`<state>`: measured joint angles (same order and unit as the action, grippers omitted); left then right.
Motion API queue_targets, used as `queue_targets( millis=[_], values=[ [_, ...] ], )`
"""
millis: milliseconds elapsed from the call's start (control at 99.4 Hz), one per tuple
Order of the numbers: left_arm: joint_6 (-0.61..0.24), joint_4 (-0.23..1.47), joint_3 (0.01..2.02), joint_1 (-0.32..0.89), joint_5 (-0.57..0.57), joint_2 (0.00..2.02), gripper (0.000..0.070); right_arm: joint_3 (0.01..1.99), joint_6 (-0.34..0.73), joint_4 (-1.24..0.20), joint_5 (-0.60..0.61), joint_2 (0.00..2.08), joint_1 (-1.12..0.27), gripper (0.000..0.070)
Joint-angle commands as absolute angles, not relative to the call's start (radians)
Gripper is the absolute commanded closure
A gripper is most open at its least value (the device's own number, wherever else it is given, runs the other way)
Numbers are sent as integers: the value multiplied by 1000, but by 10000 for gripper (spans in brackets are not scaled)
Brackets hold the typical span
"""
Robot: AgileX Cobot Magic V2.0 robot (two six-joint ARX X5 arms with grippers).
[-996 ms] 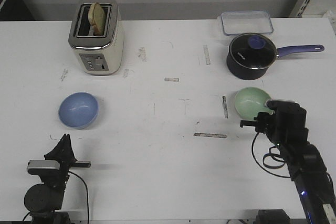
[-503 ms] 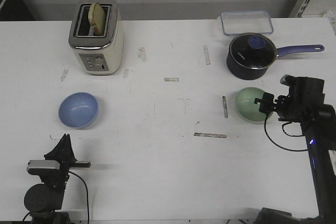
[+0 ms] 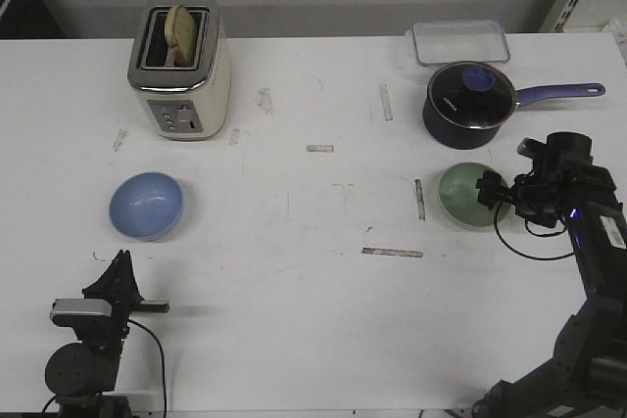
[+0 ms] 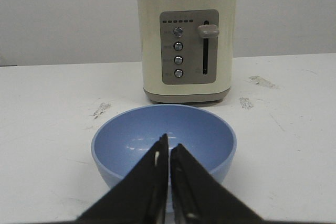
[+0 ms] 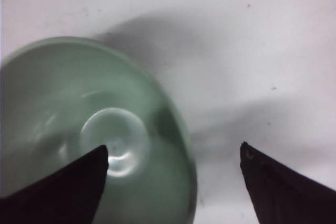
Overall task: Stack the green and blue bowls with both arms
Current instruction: 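Reach the right gripper forward and grasp the rim of the pale green bowl, then slide the green bowl with the right gripper toward the table center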
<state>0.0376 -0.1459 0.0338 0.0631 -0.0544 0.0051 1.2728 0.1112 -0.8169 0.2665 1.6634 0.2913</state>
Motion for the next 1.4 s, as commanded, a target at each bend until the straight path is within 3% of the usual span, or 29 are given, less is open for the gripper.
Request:
queue_targets(
  millis=[0,91,211,553,815,1096,1388],
  values=[
    [34,-158,12,63,-56,3,699,1288,100,-803,269,1693,297,337],
    [34,-158,12,63,-56,3,699,1288,100,-791,268,1703,297,525],
    [34,-158,12,63,-56,3,699,1290,101,-776,267,1702,297,700],
    [34,-158,12,63,-56,3,699,1292,128,-781,262,1600,219,700],
    [34,-159,12,63,-56,3,699,1292,286,-774,262,1563,-37,700],
    [34,-159,12,63,-56,3,699,1292,477,-632,242,1625,-351,700],
    [34,-158,12,63,-56,3,699,1292,531,-612,187,1711,-474,700]
  ],
)
